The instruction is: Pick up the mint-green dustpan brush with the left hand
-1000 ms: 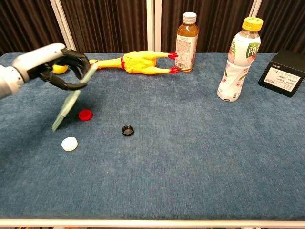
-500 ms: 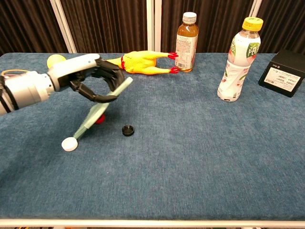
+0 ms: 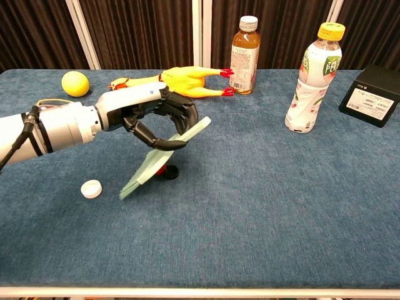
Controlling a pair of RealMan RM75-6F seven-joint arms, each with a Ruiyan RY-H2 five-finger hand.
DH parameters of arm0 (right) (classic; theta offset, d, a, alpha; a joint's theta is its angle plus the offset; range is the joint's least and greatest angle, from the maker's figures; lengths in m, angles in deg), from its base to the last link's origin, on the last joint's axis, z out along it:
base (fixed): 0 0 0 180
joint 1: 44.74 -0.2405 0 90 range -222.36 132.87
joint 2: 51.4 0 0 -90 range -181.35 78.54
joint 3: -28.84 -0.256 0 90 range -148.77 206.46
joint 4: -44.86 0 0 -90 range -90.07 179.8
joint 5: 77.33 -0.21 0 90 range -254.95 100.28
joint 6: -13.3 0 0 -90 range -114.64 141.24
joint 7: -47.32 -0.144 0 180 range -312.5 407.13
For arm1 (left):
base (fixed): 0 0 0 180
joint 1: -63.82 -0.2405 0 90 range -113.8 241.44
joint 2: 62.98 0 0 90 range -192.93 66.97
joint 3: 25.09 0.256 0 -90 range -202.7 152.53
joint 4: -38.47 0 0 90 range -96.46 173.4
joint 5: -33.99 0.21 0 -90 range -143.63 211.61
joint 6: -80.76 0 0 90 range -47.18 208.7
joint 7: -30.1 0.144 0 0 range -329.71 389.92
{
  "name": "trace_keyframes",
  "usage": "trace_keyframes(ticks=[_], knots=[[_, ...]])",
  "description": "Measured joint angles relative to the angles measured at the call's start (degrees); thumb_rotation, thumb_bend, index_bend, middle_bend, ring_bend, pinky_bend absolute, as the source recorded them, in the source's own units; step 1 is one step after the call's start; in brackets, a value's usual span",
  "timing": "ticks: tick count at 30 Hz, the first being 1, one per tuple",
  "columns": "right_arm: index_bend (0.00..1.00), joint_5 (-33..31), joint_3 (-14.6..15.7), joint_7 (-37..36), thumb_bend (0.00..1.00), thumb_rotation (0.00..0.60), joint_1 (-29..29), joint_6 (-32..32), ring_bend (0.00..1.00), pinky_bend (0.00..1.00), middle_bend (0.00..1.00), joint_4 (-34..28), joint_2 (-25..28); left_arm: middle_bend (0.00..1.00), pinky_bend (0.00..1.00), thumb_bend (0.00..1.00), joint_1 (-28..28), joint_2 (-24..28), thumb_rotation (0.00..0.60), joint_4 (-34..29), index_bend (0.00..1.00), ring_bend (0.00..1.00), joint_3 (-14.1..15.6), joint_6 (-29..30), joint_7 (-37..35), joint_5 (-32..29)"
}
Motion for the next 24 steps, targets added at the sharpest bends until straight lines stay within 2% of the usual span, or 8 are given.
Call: trace_keyframes(ticks=[3, 9, 15, 19, 24], knots=[[0.0, 0.04, -0.19, -0.32, 0.17, 0.6, -0.31, -0.31, 0.0, 0.0, 0.12, 0.38, -0.07, 0.54, 0.37, 0.41, 0.02, 1.33, 0.6, -2.05, 0.53, 0.38, -0.32, 0.34, 0.49, -0.51], [0.0, 0.69, -0.84, -1.15, 0.17, 0.6, -2.16, -1.96, 0.0, 0.0, 0.12, 1.86, -0.37, 0.54, 0.37, 0.42, -2.91, 6.18, 0.6, -8.78, 0.53, 0.38, -2.1, 1.37, 6.27, -4.63], [0.0, 0.65, -1.47, -3.2, 0.17, 0.6, -4.51, -5.1, 0.0, 0.0, 0.12, 4.26, -1.18, 0.54, 0.37, 0.42, -8.94, 12.33, 0.6, -19.64, 0.53, 0.38, -3.29, 2.56, 18.17, -10.62], [0.0, 0.74, -1.78, -4.55, 0.17, 0.6, -6.03, -6.54, 0.0, 0.0, 0.12, 5.92, -1.77, 0.54, 0.37, 0.42, -13.81, 15.96, 0.6, -29.59, 0.53, 0.38, -3.59, 3.29, 28.38, -15.53], [0.0, 0.79, -2.01, -4.83, 0.17, 0.6, -6.72, -6.97, 0.0, 0.0, 0.12, 6.62, -1.7, 0.54, 0.37, 0.42, -18.85, 16.66, 0.6, -35.11, 0.53, 0.38, -3.96, 5.26, 39.93, -19.82]])
